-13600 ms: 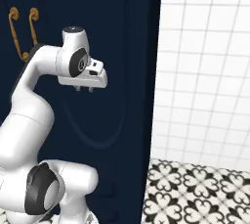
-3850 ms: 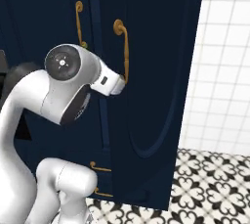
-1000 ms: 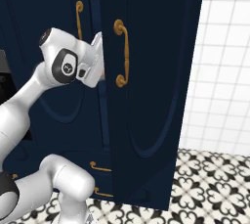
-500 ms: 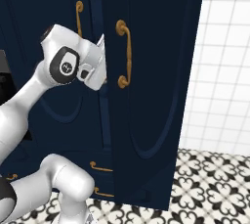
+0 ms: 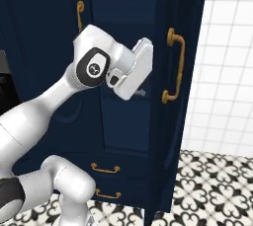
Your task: Open the cabinet, pick up the bread from the cabinet and place it in the basket. Then move the basket to the dining counter.
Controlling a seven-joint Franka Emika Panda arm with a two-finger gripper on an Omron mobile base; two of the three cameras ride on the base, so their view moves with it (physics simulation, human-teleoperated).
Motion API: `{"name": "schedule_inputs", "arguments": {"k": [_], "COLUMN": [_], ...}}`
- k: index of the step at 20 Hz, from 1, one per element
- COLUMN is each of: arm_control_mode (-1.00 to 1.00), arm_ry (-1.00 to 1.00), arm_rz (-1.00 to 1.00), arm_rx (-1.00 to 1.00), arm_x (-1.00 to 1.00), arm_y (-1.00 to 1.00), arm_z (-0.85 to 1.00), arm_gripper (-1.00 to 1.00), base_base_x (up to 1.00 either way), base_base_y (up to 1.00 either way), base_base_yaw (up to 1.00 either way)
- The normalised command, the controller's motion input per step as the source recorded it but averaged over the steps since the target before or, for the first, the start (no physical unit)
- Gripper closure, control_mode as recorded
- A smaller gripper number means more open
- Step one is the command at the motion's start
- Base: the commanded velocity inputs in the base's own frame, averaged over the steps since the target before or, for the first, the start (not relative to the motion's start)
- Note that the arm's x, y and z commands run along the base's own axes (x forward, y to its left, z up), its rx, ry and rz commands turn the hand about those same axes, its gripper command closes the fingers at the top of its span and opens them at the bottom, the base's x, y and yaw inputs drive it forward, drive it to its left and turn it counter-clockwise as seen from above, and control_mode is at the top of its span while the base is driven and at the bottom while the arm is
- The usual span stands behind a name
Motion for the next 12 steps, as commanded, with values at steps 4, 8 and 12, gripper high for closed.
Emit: {"name": "schedule_inputs", "arguments": {"k": [4, 8, 12], "arm_control_mode": [-1.00, -1.00, -1.00], "arm_ry": [-0.01, -0.12, -0.19], "arm_rz": [-0.31, -0.13, -0.03], "arm_rx": [0.02, 0.08, 0.12], "arm_x": [0.00, -0.01, -0.13], "arm_y": [-0.98, -0.28, 0.29], "arm_z": [-0.11, -0.06, -0.18], "arm_gripper": [-1.00, -1.00, -1.00], "base_base_x": [0.00, 0.00, 0.00], "base_base_y": [0.00, 0.00, 0.00], "base_base_yaw": [0.00, 0.00, 0.00]}}
